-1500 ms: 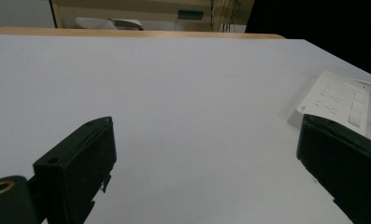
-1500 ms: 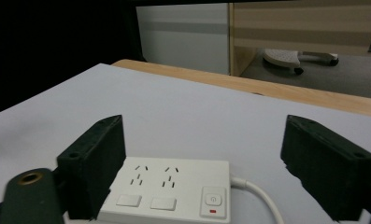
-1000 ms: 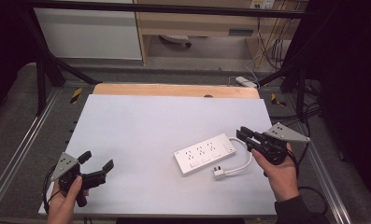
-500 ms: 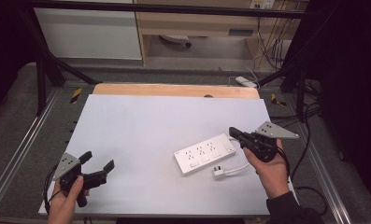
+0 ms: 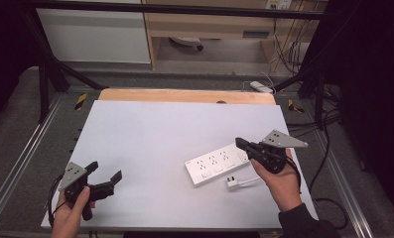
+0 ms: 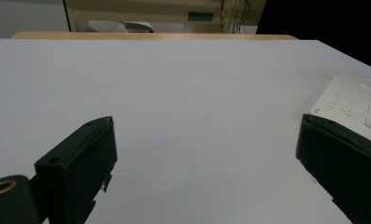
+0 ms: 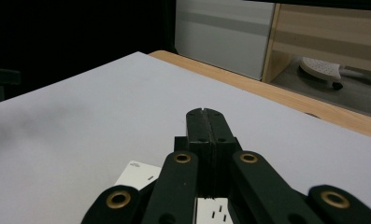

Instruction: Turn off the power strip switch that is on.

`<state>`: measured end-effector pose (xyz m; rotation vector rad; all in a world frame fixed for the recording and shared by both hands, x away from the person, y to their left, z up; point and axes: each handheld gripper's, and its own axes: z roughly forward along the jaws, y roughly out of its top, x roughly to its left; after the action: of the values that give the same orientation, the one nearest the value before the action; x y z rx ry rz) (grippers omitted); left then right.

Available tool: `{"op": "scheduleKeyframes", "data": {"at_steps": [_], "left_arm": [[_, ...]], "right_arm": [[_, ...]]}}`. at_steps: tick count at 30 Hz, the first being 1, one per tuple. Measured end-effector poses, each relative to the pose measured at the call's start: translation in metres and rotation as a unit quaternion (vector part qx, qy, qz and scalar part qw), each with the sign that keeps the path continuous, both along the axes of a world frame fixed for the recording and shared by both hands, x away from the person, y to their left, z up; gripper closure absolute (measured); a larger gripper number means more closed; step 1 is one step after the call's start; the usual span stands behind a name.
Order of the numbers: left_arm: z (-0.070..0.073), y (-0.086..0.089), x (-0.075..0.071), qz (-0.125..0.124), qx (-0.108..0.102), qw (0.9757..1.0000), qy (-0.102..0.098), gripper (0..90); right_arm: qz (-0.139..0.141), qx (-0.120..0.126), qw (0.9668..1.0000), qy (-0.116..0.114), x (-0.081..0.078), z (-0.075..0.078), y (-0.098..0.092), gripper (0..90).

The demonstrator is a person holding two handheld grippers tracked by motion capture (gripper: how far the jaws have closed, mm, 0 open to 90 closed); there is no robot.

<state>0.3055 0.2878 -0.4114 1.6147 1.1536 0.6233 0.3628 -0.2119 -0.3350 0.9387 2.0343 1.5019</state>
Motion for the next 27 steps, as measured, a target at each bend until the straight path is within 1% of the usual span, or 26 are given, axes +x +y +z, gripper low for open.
{"op": "scheduleKeyframes", "data": {"at_steps": [5, 8, 9, 11, 14, 16, 24, 27], "left_arm": [[0.000, -0.002, 0.000, -0.003, 0.001, 1.0000, -0.001, 5.1], [-0.001, -0.002, 0.001, -0.003, 0.005, 1.0000, 0.000, 5.1], [-0.001, -0.002, 0.002, -0.003, 0.010, 0.9999, 0.002, 5.2], [0.000, -0.003, 0.003, -0.005, 0.010, 0.9999, -0.001, 5.1], [-0.001, -0.004, 0.003, -0.007, 0.013, 0.9999, 0.003, 5.1], [-0.001, -0.004, 0.003, -0.008, 0.015, 0.9998, 0.002, 5.1], [-0.001, -0.006, 0.002, -0.013, 0.015, 0.9998, 0.000, 5.1], [-0.002, -0.006, 0.003, -0.015, 0.020, 0.9997, 0.002, 5.1]], "right_arm": [[0.007, 0.003, 1.0000, -0.001, -0.001, -0.002, 0.006, 90.0], [0.009, 0.004, 0.9999, 0.000, 0.000, -0.003, 0.010, 90.0], [0.009, 0.002, 1.0000, 0.001, 0.000, -0.004, 0.012, 90.0], [0.011, 0.001, 0.9999, 0.003, 0.001, -0.006, 0.015, 90.0], [0.016, -0.002, 0.9999, 0.007, 0.003, -0.009, 0.021, 90.0], [0.020, -0.005, 0.9997, 0.009, 0.004, -0.010, 0.026, 90.0], [0.040, -0.010, 0.9990, 0.018, 0.009, -0.018, 0.043, 90.0], [0.050, -0.014, 0.9984, 0.022, 0.009, -0.021, 0.050, 90.0]]}}
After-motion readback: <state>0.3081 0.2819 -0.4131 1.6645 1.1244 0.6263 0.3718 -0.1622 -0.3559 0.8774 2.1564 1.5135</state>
